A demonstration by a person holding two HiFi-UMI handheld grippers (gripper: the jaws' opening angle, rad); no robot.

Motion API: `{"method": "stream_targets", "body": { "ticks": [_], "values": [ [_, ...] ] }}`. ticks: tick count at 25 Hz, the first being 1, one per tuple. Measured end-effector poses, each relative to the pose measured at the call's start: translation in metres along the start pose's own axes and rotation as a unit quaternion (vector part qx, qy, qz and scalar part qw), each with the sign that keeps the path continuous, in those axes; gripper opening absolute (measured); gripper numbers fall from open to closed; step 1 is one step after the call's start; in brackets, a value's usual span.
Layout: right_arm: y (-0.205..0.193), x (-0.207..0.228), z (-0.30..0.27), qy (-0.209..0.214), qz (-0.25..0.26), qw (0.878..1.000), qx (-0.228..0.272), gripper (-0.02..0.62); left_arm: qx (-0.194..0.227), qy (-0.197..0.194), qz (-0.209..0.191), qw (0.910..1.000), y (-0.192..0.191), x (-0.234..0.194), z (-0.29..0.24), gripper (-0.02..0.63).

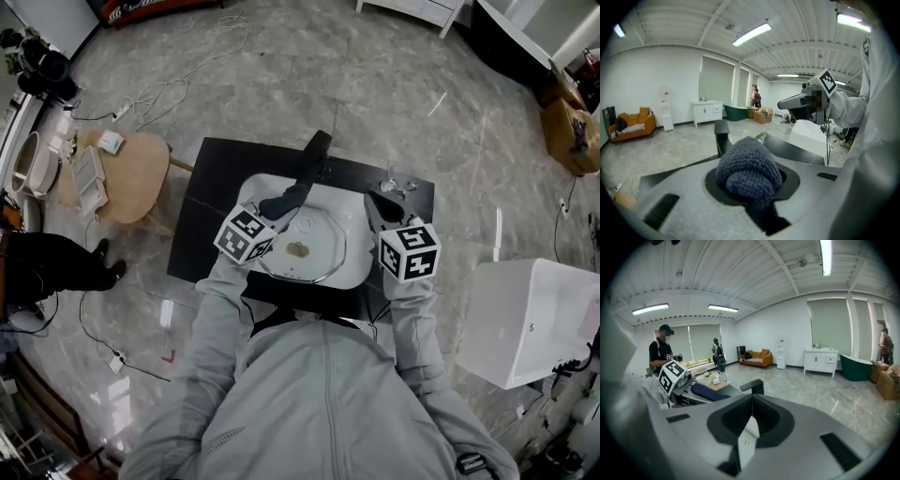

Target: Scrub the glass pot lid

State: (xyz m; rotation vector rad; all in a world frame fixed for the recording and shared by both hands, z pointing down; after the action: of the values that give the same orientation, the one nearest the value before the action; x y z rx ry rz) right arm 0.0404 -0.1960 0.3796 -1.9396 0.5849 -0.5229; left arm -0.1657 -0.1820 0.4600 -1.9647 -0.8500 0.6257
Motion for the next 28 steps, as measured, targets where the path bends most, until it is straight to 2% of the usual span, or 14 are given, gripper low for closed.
{"method": "stream_targets", "body": {
  "ticks": [5, 11, 16, 21, 28],
  "values": [
    [0.036, -0.005, 0.014, -0.003, 0.035, 0.999, 0.031, 0.030, 0.051, 0.038, -0.038, 0.9973, 0.041, -0.008, 0.025, 0.084],
    [0.069, -0.014, 0.036, -0.003, 0.060, 0.996, 0.062, 0.030, 0.074, 0.098, -0.106, 0.9867, 0.085, -0.009, 0.053, 0.084],
    [0.097, -0.023, 0.054, -0.006, 0.088, 0.991, 0.096, 0.029, 0.103, 0.127, -0.127, 0.9783, 0.115, -0.007, 0.080, 0.084],
    [0.121, -0.033, 0.070, -0.012, 0.118, 0.985, 0.124, 0.029, 0.108, 0.168, -0.155, 0.9676, 0.142, -0.003, 0.106, 0.084],
    [0.149, -0.048, 0.083, -0.018, 0.163, 0.975, 0.149, 0.029, 0.151, 0.185, -0.175, 0.9553, 0.174, 0.007, 0.135, 0.084]
  ]
}}
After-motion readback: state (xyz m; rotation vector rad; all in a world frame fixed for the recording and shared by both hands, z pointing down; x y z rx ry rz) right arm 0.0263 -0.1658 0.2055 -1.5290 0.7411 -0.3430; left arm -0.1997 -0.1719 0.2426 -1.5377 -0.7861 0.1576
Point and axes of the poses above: the fingertips, and each gripper's own axes: z backward along the fingers, x to its right, y out of its top, the point moved 5 cm from there along z, backward along the fingers, and after that the axes turned 3 degrees about x, right-handed, at the moved point
